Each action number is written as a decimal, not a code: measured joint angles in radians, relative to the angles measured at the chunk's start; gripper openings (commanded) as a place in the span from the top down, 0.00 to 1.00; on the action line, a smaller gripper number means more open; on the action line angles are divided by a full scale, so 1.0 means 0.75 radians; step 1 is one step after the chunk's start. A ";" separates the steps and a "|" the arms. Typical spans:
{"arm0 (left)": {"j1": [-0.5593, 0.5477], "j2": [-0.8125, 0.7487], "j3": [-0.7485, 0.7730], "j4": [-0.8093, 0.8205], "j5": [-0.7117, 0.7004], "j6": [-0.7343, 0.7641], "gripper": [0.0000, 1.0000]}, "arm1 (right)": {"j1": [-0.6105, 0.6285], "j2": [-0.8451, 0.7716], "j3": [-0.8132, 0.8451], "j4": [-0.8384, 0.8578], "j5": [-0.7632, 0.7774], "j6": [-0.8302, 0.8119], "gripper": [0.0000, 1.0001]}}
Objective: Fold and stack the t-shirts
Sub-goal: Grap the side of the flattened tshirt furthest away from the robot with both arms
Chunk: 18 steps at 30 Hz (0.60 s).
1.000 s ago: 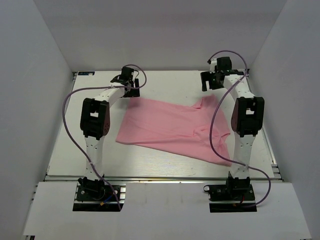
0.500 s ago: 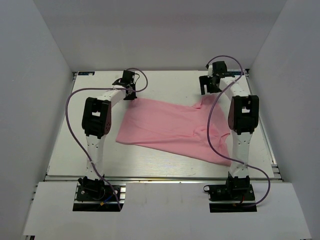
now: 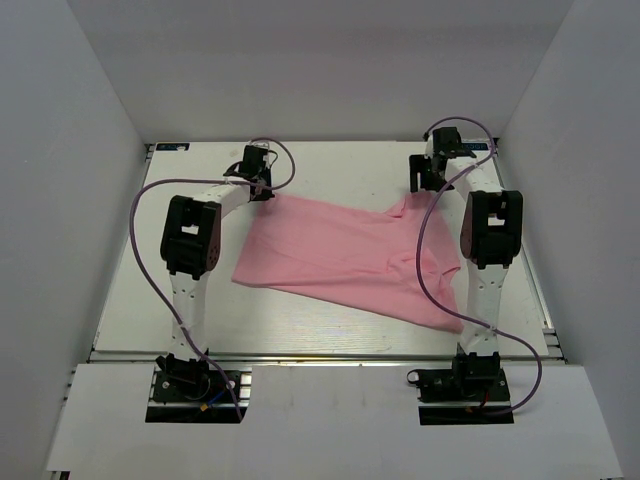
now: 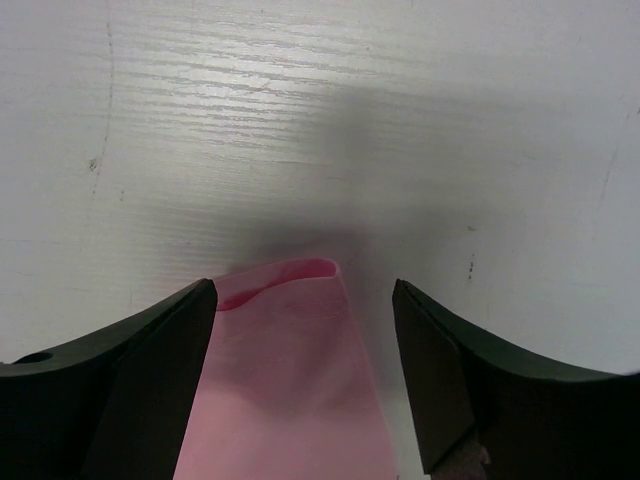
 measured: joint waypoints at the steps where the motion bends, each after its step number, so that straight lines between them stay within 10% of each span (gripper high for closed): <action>1: 0.000 -0.005 -0.011 0.013 0.001 0.000 1.00 | -0.001 0.000 -0.002 0.000 -0.003 0.005 0.26; 12: 0.000 -0.049 -0.095 0.070 0.038 0.020 1.00 | -0.010 0.042 -0.004 0.052 -0.058 0.096 0.40; 16: 0.000 -0.059 -0.106 0.069 0.057 0.021 1.00 | -0.011 0.051 0.005 0.073 -0.065 0.118 1.00; 18: 0.000 -0.061 -0.109 0.069 0.061 0.021 1.00 | -0.016 0.051 0.004 0.073 -0.082 0.132 1.00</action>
